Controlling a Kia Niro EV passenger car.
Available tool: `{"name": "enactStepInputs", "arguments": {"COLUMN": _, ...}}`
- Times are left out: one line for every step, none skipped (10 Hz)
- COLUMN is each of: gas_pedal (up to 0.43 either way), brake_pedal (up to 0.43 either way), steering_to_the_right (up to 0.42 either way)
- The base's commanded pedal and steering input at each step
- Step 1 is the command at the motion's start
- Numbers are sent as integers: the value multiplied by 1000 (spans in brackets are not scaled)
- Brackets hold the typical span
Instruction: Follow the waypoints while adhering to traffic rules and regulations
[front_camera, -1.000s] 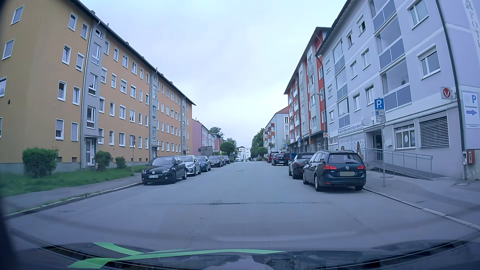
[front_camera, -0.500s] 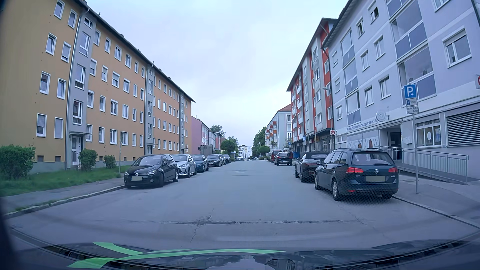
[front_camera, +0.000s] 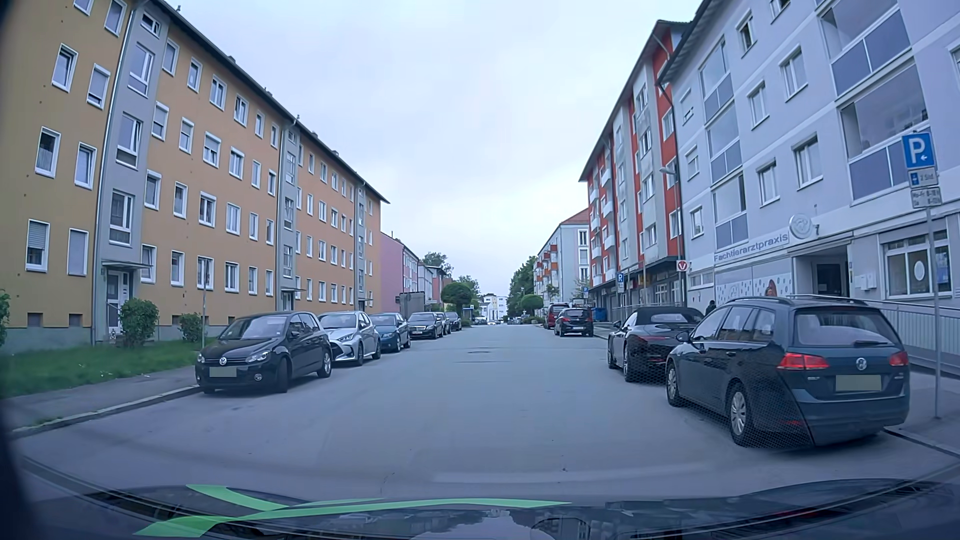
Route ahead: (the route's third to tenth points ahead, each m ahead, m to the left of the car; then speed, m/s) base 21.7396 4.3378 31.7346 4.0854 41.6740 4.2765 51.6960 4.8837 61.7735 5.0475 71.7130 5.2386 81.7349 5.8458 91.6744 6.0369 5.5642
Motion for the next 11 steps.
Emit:
{"name": "enactStepInputs", "arguments": {"gas_pedal": 157, "brake_pedal": 0, "steering_to_the_right": -13}}
{"name": "enactStepInputs", "arguments": {"gas_pedal": 157, "brake_pedal": 0, "steering_to_the_right": -12}}
{"name": "enactStepInputs", "arguments": {"gas_pedal": 157, "brake_pedal": 0, "steering_to_the_right": -13}}
{"name": "enactStepInputs", "arguments": {"gas_pedal": 157, "brake_pedal": 0, "steering_to_the_right": -12}}
{"name": "enactStepInputs", "arguments": {"gas_pedal": 157, "brake_pedal": 0, "steering_to_the_right": -11}}
{"name": "enactStepInputs", "arguments": {"gas_pedal": 157, "brake_pedal": 0, "steering_to_the_right": -9}}
{"name": "enactStepInputs", "arguments": {"gas_pedal": 157, "brake_pedal": 0, "steering_to_the_right": -5}}
{"name": "enactStepInputs", "arguments": {"gas_pedal": 157, "brake_pedal": 0, "steering_to_the_right": -5}}
{"name": "enactStepInputs", "arguments": {"gas_pedal": 157, "brake_pedal": 0, "steering_to_the_right": -5}}
{"name": "enactStepInputs", "arguments": {"gas_pedal": 157, "brake_pedal": 0, "steering_to_the_right": -5}}
{"name": "enactStepInputs", "arguments": {"gas_pedal": 157, "brake_pedal": 0, "steering_to_the_right": -4}}
